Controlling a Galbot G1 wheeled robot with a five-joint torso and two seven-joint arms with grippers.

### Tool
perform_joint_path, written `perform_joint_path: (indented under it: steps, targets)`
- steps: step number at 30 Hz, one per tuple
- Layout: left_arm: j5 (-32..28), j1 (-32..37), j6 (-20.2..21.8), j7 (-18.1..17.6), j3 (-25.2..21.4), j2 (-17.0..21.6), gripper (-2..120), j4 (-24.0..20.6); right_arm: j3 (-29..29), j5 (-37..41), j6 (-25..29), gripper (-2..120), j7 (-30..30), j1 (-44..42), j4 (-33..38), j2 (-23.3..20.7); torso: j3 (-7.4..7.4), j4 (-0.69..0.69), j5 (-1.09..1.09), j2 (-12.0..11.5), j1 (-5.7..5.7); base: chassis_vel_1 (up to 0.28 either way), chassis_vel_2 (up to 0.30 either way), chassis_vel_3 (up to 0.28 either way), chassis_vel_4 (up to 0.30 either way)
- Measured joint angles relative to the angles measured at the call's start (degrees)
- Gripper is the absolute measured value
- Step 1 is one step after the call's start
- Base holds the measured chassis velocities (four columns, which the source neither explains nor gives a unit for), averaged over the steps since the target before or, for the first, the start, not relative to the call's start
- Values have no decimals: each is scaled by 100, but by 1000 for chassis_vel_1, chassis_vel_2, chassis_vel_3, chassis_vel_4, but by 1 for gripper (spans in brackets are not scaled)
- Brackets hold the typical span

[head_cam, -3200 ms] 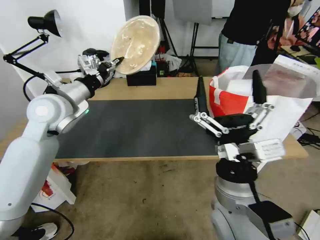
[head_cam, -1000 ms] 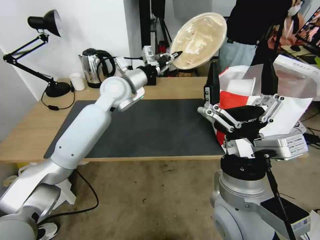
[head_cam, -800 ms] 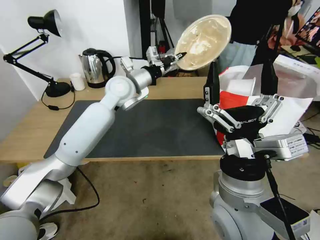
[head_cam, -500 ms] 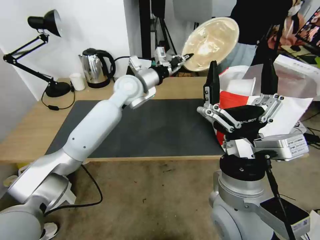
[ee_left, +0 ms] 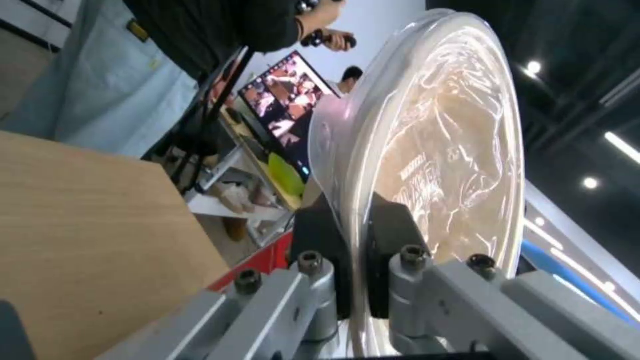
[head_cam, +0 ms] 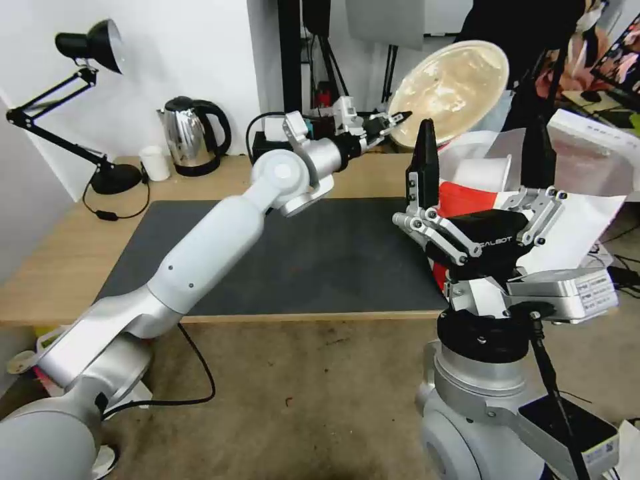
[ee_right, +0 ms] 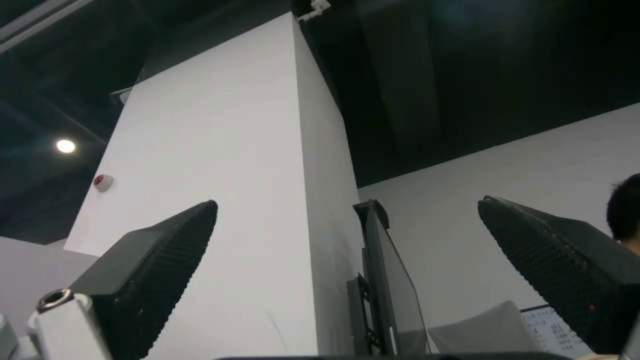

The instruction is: Pick up the trash from the table and place it into the takeout bag.

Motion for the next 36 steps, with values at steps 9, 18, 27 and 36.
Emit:
perform_joint_path:
  steps: [9, 18, 27, 36]
  targets:
    - [79, -217, -20, 120, 220, -155, 3, 334, -51, -13, 5, 100, -3, -17, 0, 16, 0, 0, 0, 0, 0, 0, 0, 0, 0]
    - [155, -415, -30, 250, 472, -266, 3, 535, -65, -12, 7, 100, -5, -7, 0, 28, 0, -1, 0, 0, -1, 0, 0, 0, 0]
    - [256, -607, -46, 426, 655, -528, 3, 857, -76, -16, 20, 100, -9, -41, 0, 28, 0, -1, 1, 0, -1, 0, 0, 0, 0]
    - [313, -741, -90, 546, 789, -670, 3, 1046, -149, -42, 28, 100, -17, -37, 0, 95, -1, 0, 0, 0, -1, 0, 0, 0, 0]
